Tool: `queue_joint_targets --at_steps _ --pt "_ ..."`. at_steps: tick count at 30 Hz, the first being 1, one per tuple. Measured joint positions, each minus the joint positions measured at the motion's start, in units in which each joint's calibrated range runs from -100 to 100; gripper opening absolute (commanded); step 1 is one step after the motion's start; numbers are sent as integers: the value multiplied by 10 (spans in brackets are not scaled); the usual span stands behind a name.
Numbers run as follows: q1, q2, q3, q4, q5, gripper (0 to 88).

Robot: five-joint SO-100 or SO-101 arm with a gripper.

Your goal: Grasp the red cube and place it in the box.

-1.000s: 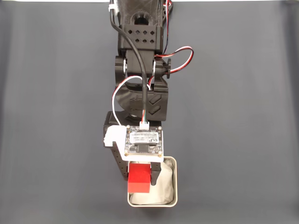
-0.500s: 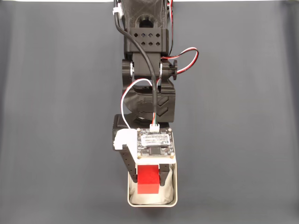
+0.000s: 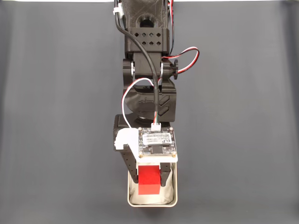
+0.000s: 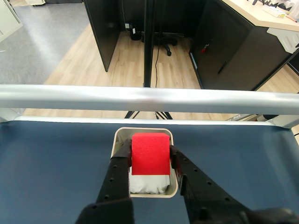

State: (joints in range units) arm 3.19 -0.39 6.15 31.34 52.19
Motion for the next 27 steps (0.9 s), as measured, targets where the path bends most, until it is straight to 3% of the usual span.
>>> queue_joint_targets --at_steps 9,18,22,27 --pt "-4 0 1 -6 0 67" --pt "-7 0 6 -7 2 401" --pt "-7 0 10 -8 12 482" --pt "-7 0 10 -8 22 499"
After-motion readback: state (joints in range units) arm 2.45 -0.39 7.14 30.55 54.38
